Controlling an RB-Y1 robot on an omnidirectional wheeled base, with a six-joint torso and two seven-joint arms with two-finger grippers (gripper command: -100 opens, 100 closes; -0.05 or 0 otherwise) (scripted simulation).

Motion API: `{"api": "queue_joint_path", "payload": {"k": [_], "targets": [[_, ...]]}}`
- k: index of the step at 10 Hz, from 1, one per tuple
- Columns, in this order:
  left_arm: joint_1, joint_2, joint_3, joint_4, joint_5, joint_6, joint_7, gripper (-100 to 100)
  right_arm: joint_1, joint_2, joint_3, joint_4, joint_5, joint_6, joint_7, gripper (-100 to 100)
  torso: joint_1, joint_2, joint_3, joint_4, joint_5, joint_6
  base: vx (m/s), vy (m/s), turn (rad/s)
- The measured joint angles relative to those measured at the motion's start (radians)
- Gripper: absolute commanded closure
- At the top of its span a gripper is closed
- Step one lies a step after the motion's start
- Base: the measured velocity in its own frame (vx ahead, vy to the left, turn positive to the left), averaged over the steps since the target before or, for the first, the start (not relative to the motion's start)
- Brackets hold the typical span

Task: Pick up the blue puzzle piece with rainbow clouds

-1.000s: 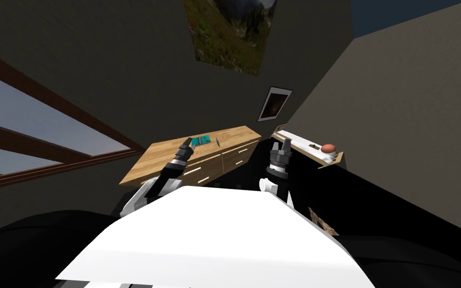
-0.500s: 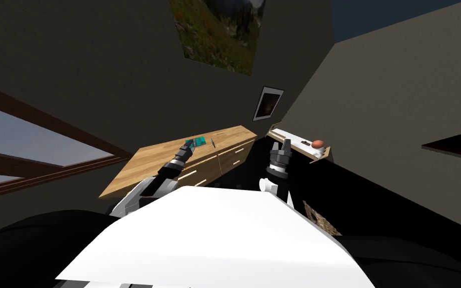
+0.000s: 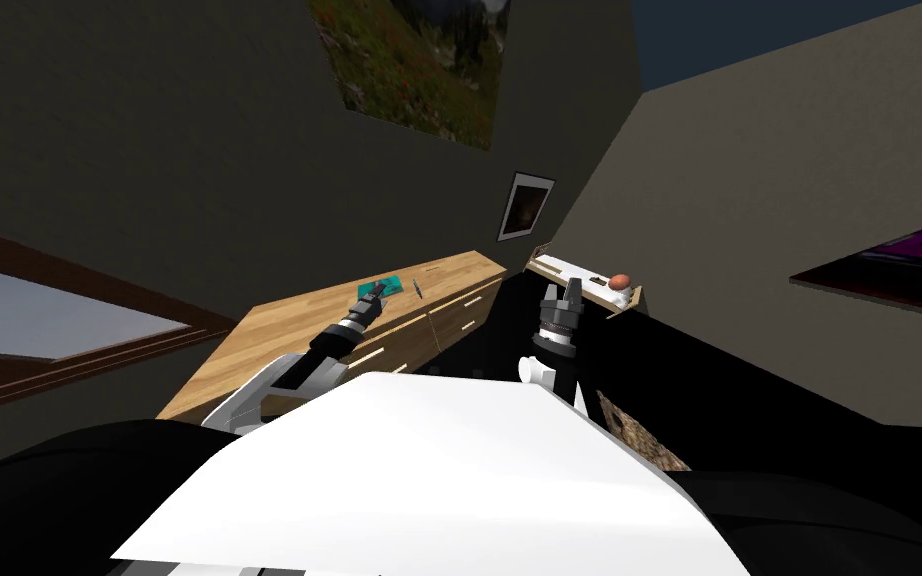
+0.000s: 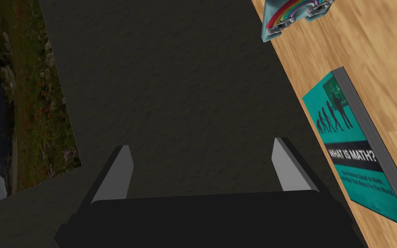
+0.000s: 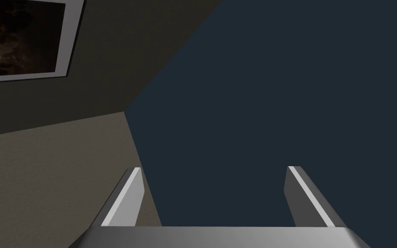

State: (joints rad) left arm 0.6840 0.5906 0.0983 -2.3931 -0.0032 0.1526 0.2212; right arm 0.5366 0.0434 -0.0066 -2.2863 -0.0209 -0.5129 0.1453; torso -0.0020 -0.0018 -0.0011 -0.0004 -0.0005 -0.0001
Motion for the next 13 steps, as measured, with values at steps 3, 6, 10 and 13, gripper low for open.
{"api": "queue_joint_path", "payload": {"k": [3,6,10,13], "targets": [[0.017,0.066,0.01,0.003,0.01,0.073,0.02,-100,0.0,0.0,0.0,0.0,0.0,0.0,0.0,0,0.0,0.0,0.0,0.0,0.0,0.0,0.035,-0.022,-0.114],[0.034,0.137,0.021,-0.002,0.021,0.155,0.042,-100,0.0,0.0,0.0,0.0,0.0,0.0,0.0,0,0.0,0.0,0.0,0.0,0.0,0.0,0.037,-0.028,-0.136],[0.053,0.223,0.034,0.002,0.033,0.249,0.067,-100,0.0,0.0,0.0,0.0,0.0,0.0,0.0,0,0.001,0.001,0.0,0.0,0.0,-0.001,0.03,-0.017,-0.091],[0.065,0.297,0.045,0.008,0.045,0.323,0.089,-100,0.0,0.0,0.0,0.0,0.0,0.0,0.0,0,0.0,0.0,0.0,0.0,0.0,-0.001,0.038,-0.022,-0.118]]}}
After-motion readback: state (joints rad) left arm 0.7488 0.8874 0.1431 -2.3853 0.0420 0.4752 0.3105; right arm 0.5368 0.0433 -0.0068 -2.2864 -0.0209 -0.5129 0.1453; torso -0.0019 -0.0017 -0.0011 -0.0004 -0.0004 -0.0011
